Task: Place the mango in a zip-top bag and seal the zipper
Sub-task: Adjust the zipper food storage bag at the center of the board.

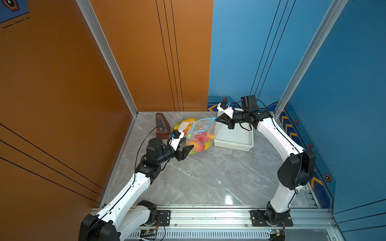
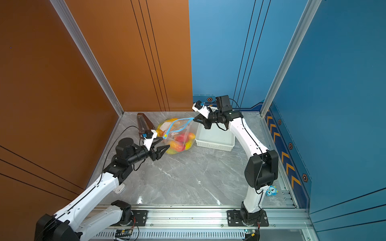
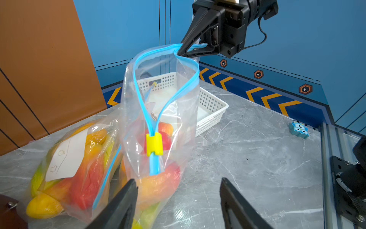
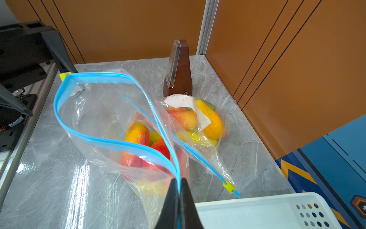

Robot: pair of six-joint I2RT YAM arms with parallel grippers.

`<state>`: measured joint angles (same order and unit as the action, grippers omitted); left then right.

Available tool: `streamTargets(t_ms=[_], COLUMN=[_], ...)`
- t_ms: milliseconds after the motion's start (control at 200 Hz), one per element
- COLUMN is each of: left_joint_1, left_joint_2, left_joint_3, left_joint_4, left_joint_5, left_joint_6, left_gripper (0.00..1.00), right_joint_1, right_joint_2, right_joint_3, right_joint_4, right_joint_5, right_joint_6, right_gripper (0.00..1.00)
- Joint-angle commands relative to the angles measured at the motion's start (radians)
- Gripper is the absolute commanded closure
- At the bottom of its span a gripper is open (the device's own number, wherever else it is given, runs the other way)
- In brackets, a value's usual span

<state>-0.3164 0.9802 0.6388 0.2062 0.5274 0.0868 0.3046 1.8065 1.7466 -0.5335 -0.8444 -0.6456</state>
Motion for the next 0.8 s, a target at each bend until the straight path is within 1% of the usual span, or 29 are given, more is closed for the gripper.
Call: streamTargets(t_ms=[0,45,125,195,415,545,621,741,796], left_joint_1=[-0.018,-0.031,-0.065,-0.089,-0.113,-0.118,-0.124,-0.126,-0.131], left_joint_2=[-0.002,0.009,0.031,0.049,0.077,0.119,0.137,0.157,0.166], left_joint_3=[0.004,0.009,0.022,0.020,0.034,0.085,0.109,0.134,0.141], left_joint_4=[0.036,0.036,0.037,0.070,0.173,0.173,0.175,0.173,0.173], left_joint_5=[-0.015,-0.039,-0.107,-0.163,-0.294,-0.275,-0.248,-0.194,-0.186], left_joint_6=[0.132,0.152,0.185,0.204,0.223,0.243,0.242,0.242,0.245], left_gripper=[0.37,0.41,0.42,0.42,0.49,0.56,0.64,0.65,0.65], right_joint_1=[-0.005,-0.005,-0.005,-0.005,-0.004,-0.005,-0.005,-0.011,-0.014], right_joint_2=[-0.009,-0.011,-0.015,-0.021,-0.034,-0.040,-0.042,-0.038,-0.036], right_joint_3=[-0.002,-0.003,-0.007,-0.012,-0.030,-0.039,-0.039,-0.034,-0.026], right_joint_4=[0.007,0.009,0.012,0.016,0.024,0.029,0.033,0.062,0.075], right_joint_5=[0.002,-0.001,-0.010,-0.016,-0.030,-0.048,-0.052,-0.056,-0.056], right_joint_6=[0.035,0.035,0.036,0.035,0.036,0.035,0.039,0.083,0.110], right_gripper=[1.00,1.00,1.00,1.00,1.00,1.00,1.00,1.00,1.00])
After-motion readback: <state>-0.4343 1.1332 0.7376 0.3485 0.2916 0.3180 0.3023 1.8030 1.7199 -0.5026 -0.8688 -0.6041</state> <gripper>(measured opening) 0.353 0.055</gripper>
